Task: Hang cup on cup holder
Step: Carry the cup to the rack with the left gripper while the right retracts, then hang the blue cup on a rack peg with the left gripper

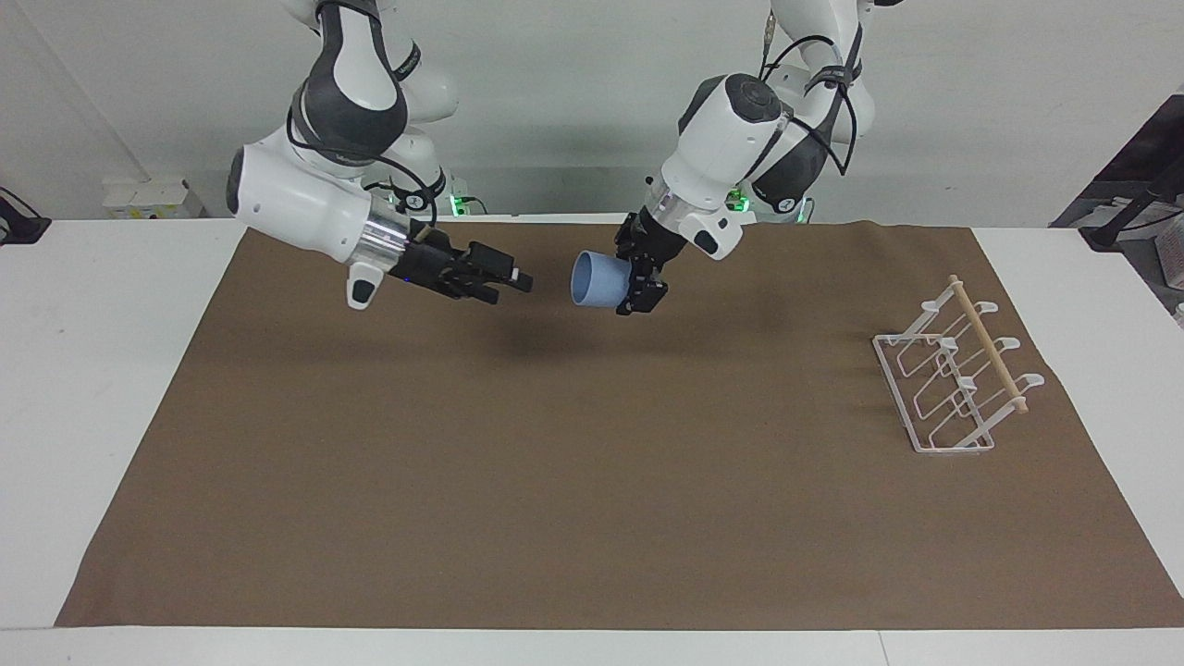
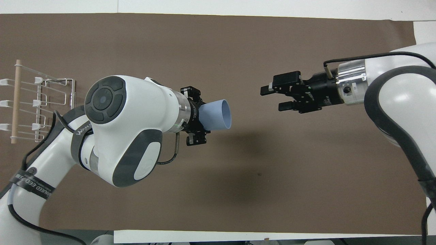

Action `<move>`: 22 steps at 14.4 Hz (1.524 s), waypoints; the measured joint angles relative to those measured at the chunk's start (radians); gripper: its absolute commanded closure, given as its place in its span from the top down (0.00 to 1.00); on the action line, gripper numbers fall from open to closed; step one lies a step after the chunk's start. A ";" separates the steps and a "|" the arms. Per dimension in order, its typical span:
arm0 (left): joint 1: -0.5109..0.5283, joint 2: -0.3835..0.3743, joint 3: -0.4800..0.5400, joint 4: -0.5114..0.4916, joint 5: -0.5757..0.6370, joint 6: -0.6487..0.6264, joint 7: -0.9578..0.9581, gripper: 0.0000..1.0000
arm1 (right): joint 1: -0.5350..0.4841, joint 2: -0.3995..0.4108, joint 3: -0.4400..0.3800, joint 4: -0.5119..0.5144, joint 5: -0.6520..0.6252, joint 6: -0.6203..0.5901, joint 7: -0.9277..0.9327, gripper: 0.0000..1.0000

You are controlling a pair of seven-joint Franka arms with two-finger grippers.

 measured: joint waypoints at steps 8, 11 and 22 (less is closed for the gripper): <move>0.203 -0.002 0.017 0.012 0.682 -0.303 -0.005 0.46 | -0.135 -0.082 -0.007 0.092 -0.647 -0.115 -0.004 1.00; 0.267 -0.003 0.018 0.010 0.967 -0.351 -0.003 0.46 | -0.138 -0.072 -0.005 0.248 -0.776 -0.286 -0.013 1.00; 0.393 0.096 0.016 -0.011 1.646 -0.242 0.161 0.45 | -0.199 -0.031 0.000 0.359 -0.811 -0.449 -0.142 1.00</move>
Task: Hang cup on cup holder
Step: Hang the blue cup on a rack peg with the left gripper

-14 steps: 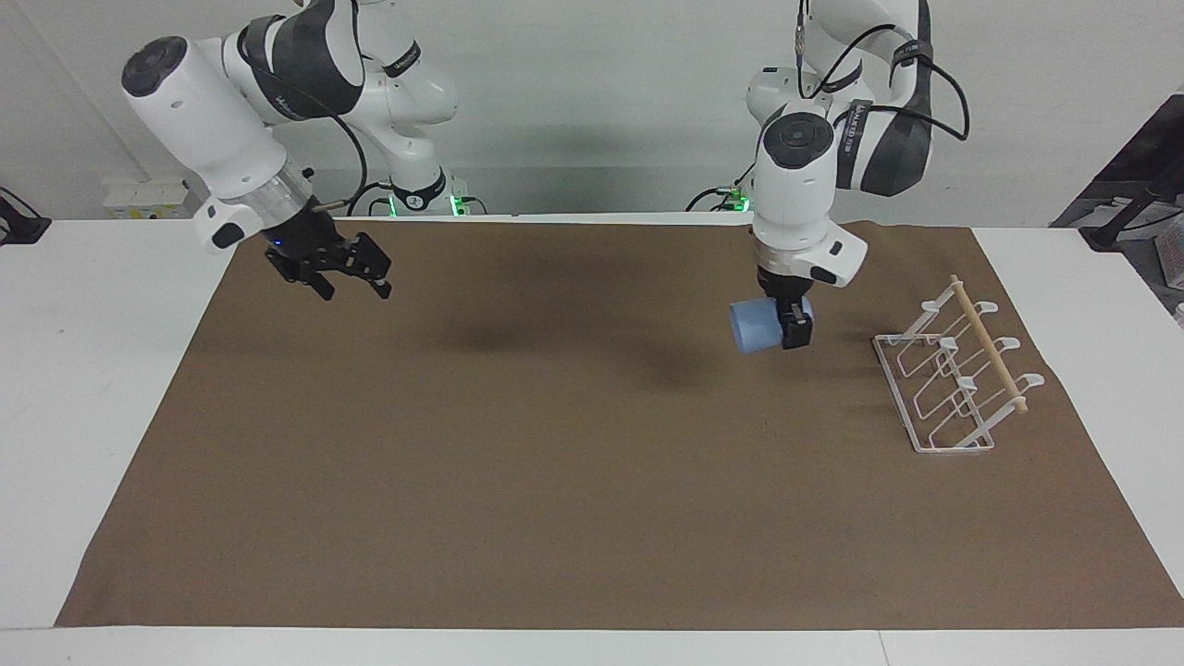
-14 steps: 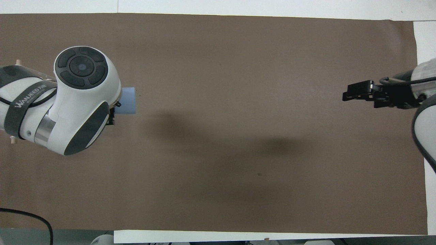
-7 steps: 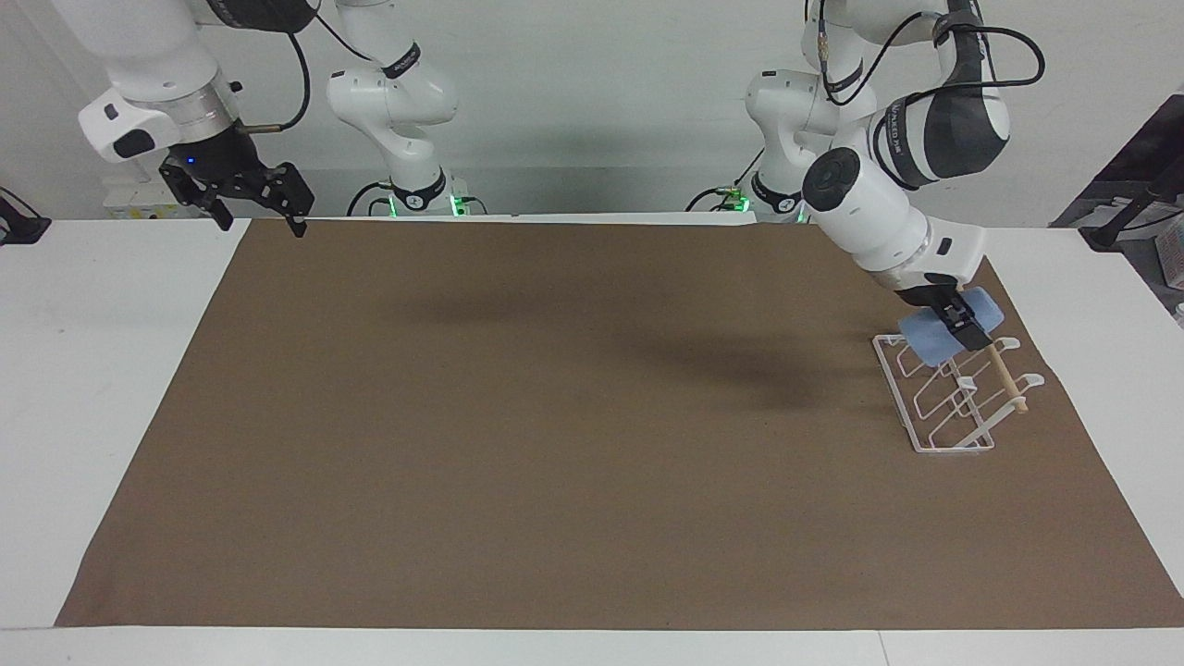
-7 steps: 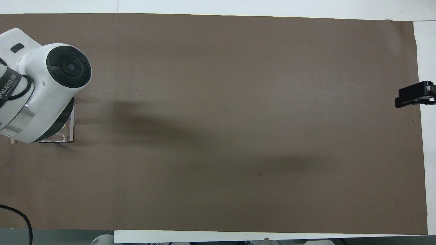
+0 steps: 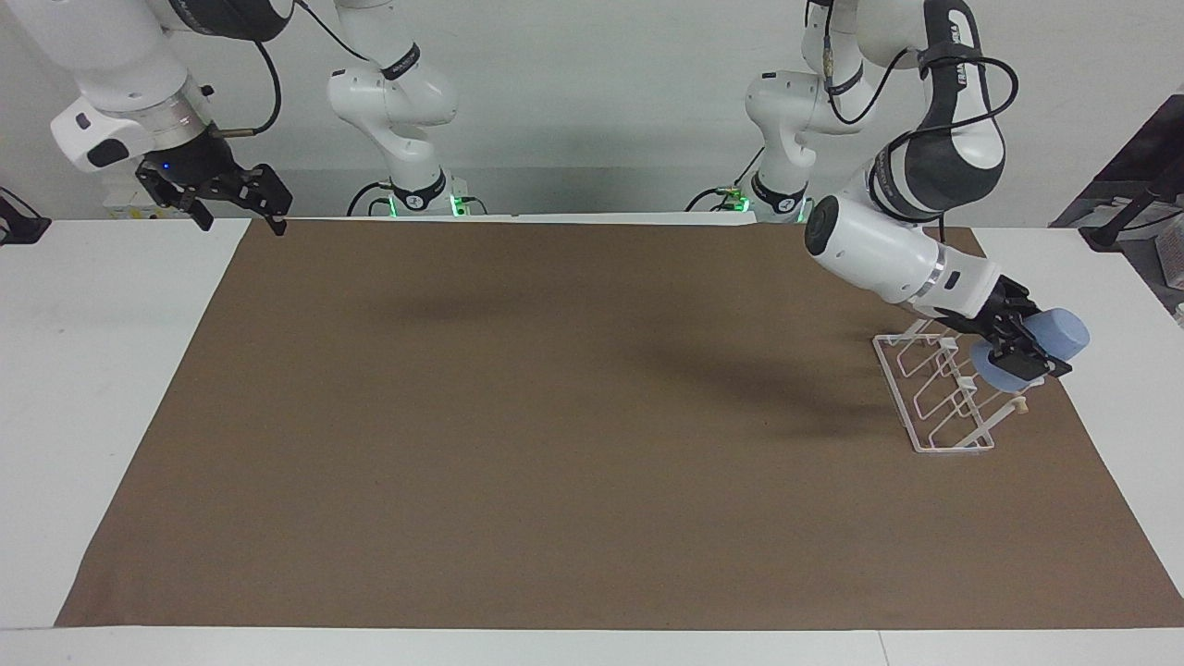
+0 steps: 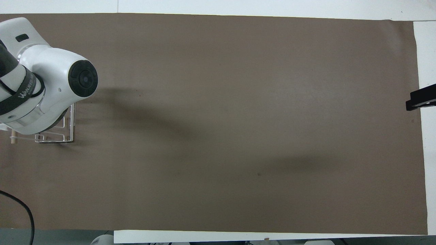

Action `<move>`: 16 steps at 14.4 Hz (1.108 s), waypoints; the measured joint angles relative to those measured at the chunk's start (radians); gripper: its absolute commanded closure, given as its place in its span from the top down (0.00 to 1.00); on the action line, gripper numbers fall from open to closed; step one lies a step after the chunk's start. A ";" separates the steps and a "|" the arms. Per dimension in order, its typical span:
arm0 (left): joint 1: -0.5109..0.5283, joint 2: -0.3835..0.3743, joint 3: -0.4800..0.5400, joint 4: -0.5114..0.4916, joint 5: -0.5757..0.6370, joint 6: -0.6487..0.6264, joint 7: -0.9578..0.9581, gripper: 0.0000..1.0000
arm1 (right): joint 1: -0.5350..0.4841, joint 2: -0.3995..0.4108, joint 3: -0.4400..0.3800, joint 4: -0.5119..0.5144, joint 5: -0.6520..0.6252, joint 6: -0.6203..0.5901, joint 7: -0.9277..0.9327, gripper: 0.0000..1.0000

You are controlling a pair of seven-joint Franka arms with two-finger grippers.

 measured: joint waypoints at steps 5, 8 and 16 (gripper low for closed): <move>0.000 0.049 -0.005 -0.034 0.020 -0.035 0.029 0.45 | -0.001 0.010 0.001 -0.001 0.000 -0.016 -0.001 1.00; -0.005 0.067 -0.012 -0.050 0.021 -0.068 0.029 0.45 | 0.001 0.011 0.005 -0.001 0.000 -0.026 -0.004 1.00; -0.016 0.072 -0.021 -0.078 0.021 -0.092 0.010 0.45 | 0.000 0.011 0.007 -0.001 0.005 -0.031 -0.004 1.00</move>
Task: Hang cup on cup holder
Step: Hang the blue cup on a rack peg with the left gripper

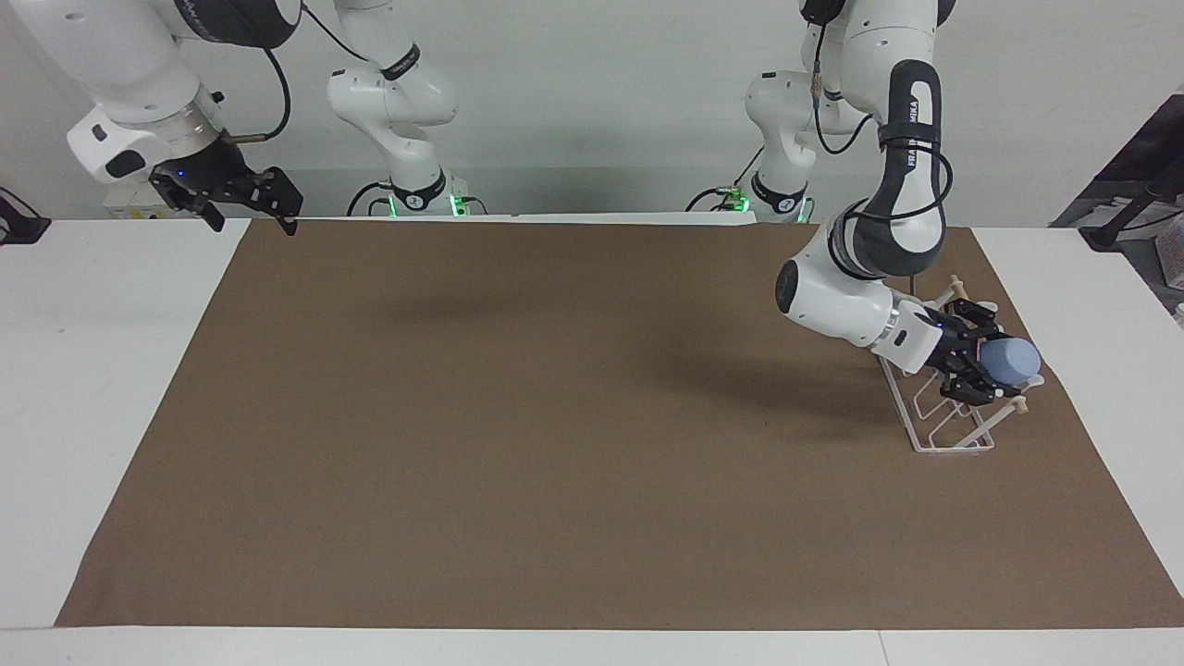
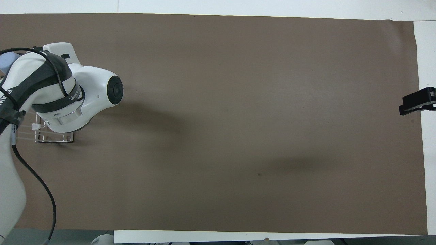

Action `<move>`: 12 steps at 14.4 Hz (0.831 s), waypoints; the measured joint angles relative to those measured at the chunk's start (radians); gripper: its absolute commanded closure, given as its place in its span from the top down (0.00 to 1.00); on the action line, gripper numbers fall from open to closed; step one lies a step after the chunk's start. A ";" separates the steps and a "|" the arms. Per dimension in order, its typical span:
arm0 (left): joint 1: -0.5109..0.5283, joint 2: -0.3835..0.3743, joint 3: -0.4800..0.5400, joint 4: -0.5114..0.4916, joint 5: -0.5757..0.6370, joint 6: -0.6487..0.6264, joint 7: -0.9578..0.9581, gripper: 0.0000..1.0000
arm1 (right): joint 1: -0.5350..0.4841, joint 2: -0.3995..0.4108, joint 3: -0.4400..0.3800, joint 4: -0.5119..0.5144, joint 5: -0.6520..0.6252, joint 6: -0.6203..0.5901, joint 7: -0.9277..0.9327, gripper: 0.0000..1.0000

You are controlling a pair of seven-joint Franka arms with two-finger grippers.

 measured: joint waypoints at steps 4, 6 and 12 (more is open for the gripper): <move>0.002 0.001 0.000 -0.019 -0.001 0.025 -0.049 0.45 | 0.000 0.000 0.000 0.000 0.000 -0.001 0.000 1.00; 0.008 0.003 0.003 -0.031 -0.001 0.053 -0.084 0.45 | 0.000 0.000 0.000 0.000 0.000 -0.001 0.000 1.00; 0.038 0.005 0.006 -0.042 -0.001 0.109 -0.109 0.48 | -0.001 0.000 0.000 0.000 0.000 -0.001 0.000 1.00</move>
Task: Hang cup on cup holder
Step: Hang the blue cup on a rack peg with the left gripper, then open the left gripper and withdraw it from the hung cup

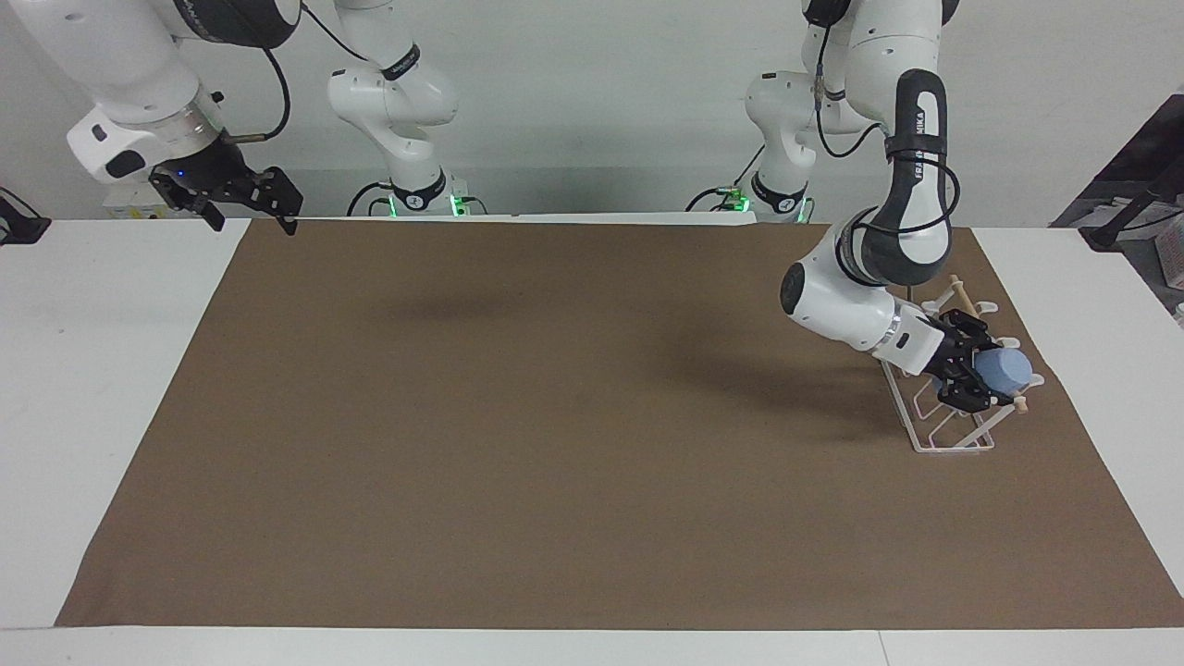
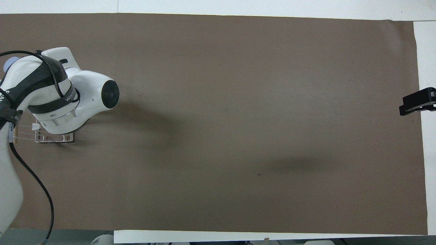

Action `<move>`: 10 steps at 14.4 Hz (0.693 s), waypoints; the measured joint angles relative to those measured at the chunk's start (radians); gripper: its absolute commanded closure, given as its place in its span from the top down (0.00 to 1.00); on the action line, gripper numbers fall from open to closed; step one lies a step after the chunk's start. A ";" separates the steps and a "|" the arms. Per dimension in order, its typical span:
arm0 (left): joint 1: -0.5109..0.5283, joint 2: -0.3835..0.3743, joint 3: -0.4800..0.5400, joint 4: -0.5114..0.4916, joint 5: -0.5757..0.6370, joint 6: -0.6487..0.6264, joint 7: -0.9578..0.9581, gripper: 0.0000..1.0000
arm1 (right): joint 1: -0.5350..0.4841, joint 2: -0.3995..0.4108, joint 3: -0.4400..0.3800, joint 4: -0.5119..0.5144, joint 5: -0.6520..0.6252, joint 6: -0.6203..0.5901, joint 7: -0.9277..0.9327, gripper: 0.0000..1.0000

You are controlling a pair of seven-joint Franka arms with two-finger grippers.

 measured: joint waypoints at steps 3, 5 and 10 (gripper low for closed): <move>0.003 0.001 -0.001 -0.006 0.000 0.019 -0.011 0.51 | 0.000 0.000 0.000 0.000 0.000 0.000 0.000 1.00; 0.003 0.001 -0.001 -0.016 0.000 0.020 -0.012 0.61 | 0.000 0.000 0.000 0.000 0.000 0.000 0.000 1.00; 0.003 0.001 -0.002 -0.025 -0.015 0.019 -0.013 1.00 | 0.000 0.000 0.000 0.000 0.000 0.000 0.000 1.00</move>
